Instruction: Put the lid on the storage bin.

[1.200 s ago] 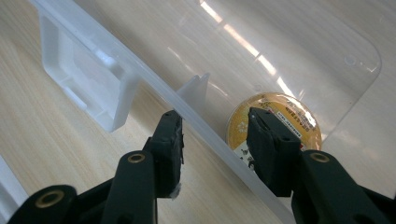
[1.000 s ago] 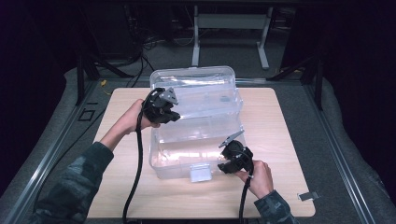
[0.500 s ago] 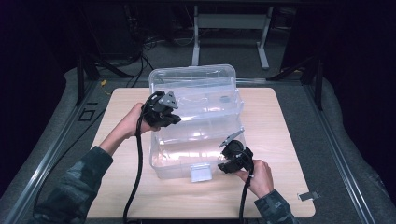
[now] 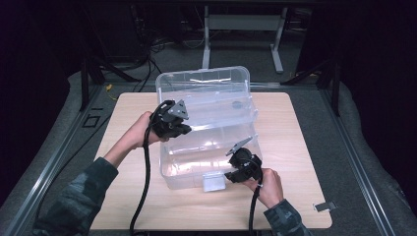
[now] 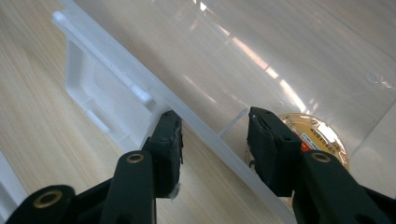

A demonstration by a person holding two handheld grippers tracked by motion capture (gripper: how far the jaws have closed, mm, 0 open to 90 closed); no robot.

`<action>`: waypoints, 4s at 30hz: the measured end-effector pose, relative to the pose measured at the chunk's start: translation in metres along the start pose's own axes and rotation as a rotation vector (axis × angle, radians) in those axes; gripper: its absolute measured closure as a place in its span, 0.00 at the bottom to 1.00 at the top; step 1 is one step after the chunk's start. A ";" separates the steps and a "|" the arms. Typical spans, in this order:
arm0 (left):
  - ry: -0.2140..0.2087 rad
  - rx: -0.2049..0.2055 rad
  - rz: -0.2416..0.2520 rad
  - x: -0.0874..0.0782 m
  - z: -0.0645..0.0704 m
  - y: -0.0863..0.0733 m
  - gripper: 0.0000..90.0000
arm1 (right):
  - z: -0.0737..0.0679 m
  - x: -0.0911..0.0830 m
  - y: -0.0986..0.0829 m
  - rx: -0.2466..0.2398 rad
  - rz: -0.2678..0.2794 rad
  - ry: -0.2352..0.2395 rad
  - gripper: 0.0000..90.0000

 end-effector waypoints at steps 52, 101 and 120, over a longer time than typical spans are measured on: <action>0.056 -0.020 0.073 -0.005 0.038 -0.022 0.99 | 0.005 -0.007 -0.008 0.029 0.074 0.042 0.54; 0.047 -0.080 0.005 -0.005 0.060 -0.029 0.91 | 0.088 -0.115 0.020 0.181 0.244 -0.038 0.48; 0.051 -0.088 -0.001 -0.003 0.068 -0.031 0.83 | 0.088 -0.111 0.028 0.180 0.249 -0.041 0.46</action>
Point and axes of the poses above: each handheld gripper's, and its own axes: x roughly forward along the jaws, y roughly out of its top, z roughly to its right, the point moved 3 cm from there along x, roughly forward along the jaws, and after that the axes turned 1 degree about y, right-handed, at the moved point
